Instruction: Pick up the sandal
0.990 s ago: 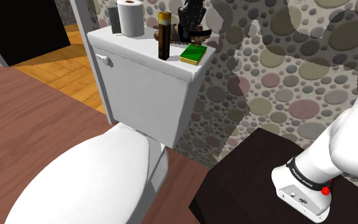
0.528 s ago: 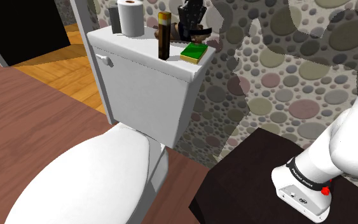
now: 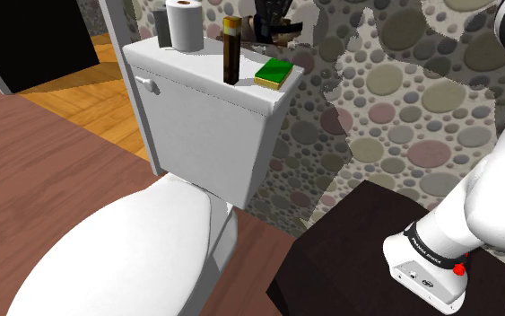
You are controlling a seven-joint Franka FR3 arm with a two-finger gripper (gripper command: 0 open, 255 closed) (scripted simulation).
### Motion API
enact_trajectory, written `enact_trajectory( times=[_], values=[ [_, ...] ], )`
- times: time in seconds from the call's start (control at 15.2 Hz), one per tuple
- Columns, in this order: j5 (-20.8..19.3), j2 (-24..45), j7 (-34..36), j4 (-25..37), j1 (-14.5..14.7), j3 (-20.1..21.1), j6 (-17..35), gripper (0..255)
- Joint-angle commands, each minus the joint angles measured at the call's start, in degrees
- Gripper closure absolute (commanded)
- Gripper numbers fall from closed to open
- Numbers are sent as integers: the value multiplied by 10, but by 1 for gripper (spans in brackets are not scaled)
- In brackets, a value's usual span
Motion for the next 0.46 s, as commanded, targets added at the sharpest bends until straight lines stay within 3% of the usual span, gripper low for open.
enact_trajectory(
  times=[0.0, 0.26, 0.4],
  values=[
    [-1, 12, 2, 34, 1, 0, -22, 255],
    [-3, 38, 6, 106, 3, 1, -68, 255],
    [-3, 39, 6, 108, 3, 1, -69, 255]
  ],
)
